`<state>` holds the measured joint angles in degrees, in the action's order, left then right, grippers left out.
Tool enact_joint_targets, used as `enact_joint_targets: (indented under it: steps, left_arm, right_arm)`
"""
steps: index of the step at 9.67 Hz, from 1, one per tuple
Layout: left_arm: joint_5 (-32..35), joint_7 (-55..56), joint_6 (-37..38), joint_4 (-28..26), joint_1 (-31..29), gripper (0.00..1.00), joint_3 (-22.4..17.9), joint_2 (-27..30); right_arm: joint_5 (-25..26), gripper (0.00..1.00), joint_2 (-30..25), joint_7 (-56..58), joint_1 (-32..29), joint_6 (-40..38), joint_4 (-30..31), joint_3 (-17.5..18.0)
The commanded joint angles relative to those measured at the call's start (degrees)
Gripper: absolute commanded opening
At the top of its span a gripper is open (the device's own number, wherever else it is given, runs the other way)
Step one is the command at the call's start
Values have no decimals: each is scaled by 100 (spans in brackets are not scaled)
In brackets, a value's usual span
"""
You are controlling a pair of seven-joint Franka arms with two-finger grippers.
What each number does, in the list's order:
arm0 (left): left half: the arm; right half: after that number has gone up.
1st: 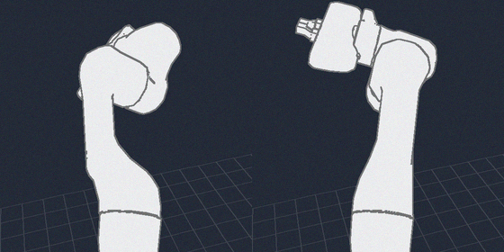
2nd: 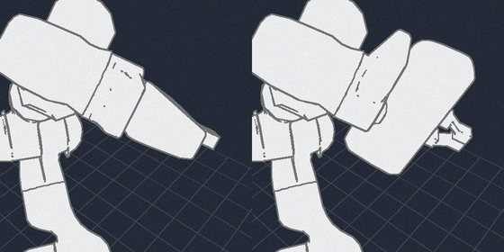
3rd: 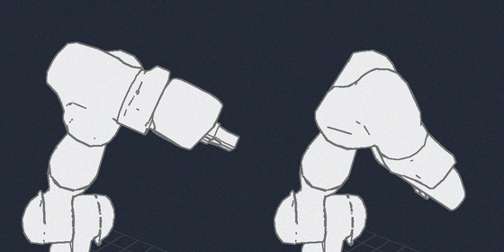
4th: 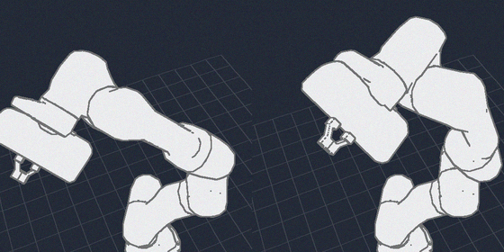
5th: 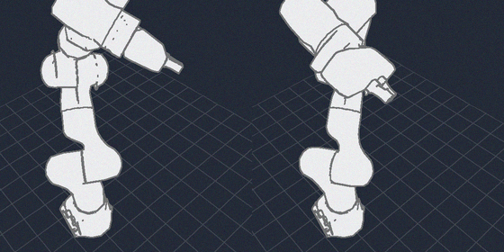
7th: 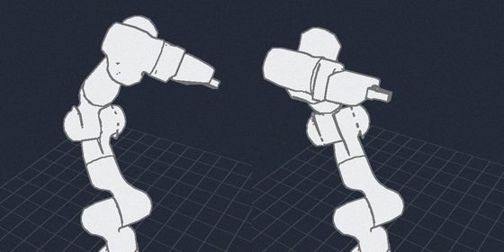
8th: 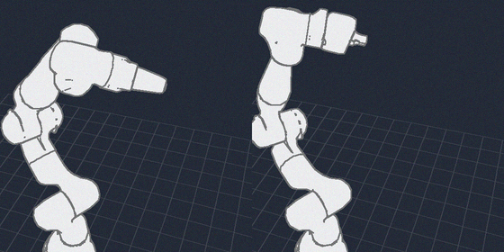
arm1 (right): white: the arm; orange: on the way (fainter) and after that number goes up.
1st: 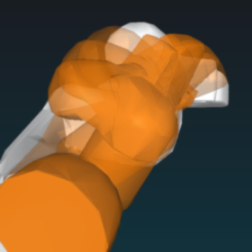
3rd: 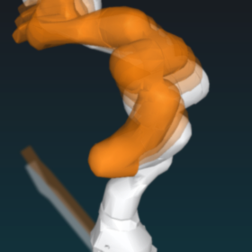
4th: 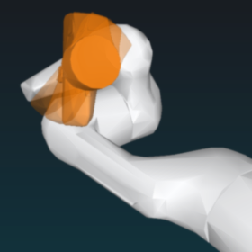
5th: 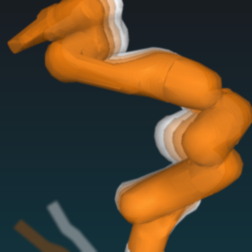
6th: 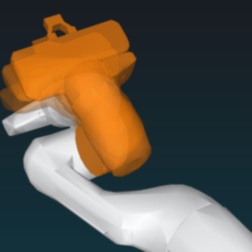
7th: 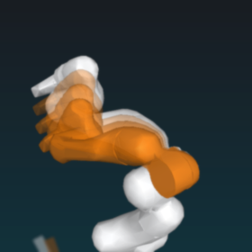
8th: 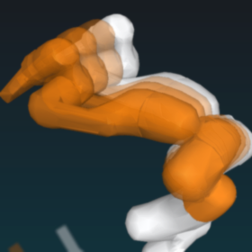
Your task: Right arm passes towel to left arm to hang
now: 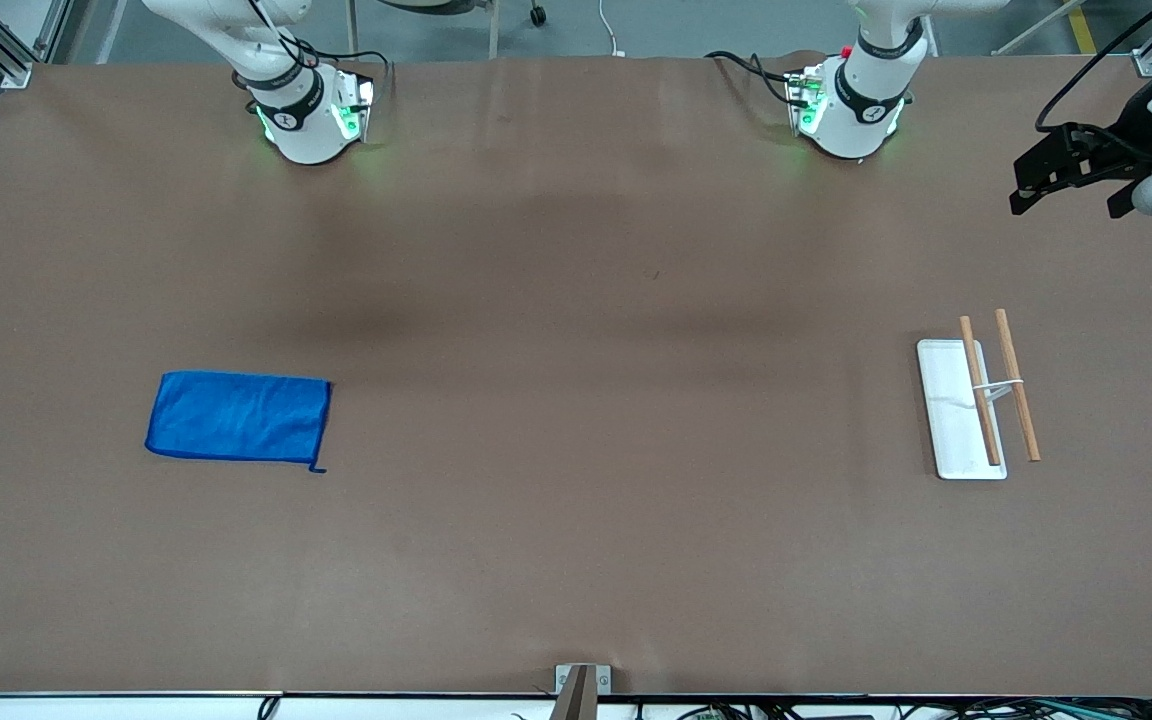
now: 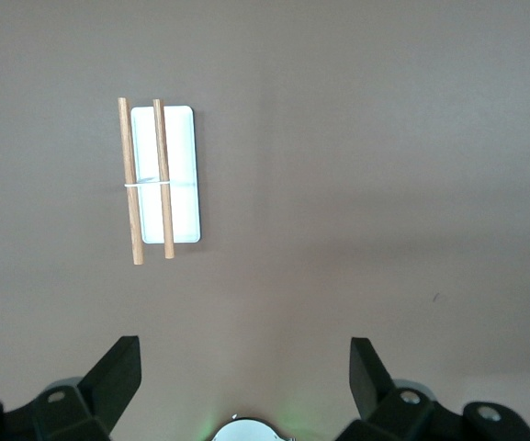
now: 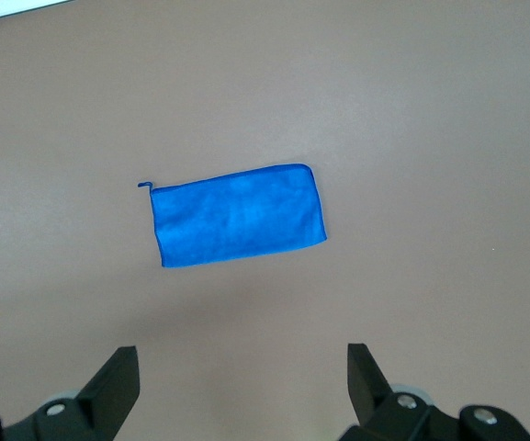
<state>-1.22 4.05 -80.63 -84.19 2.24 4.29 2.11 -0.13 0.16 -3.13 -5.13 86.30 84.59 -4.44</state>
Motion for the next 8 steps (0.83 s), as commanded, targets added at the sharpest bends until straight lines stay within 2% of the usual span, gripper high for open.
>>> enact_joint_targets:
  steps: [1, 4, 5, 7, 8]
  left_arm:
    - [17, 70, 57, 34, 49, 100, 11, -193]
    - [-10, 131, 57, 43, 40, 100, -42, -141]
    - [8, 149, 57, 43, 40, 100, -42, -132]
    - [-1, 149, 57, 43, 31, 100, -51, -114]
    - [-27, 131, 57, 43, 31, 100, -42, -114]
  right_arm:
    - [-49, 100, -51, -4, -31, -43, -30, 4]
    - [-39, 100, 45, 119, 4, -17, 48, 30]
    - [-40, 100, 324, 137, 12, 157, 75, 30]
    - [-40, 100, 730, 346, 21, 823, 634, 30]
    - [-40, 100, 836, 409, 21, 1541, 1238, 30]
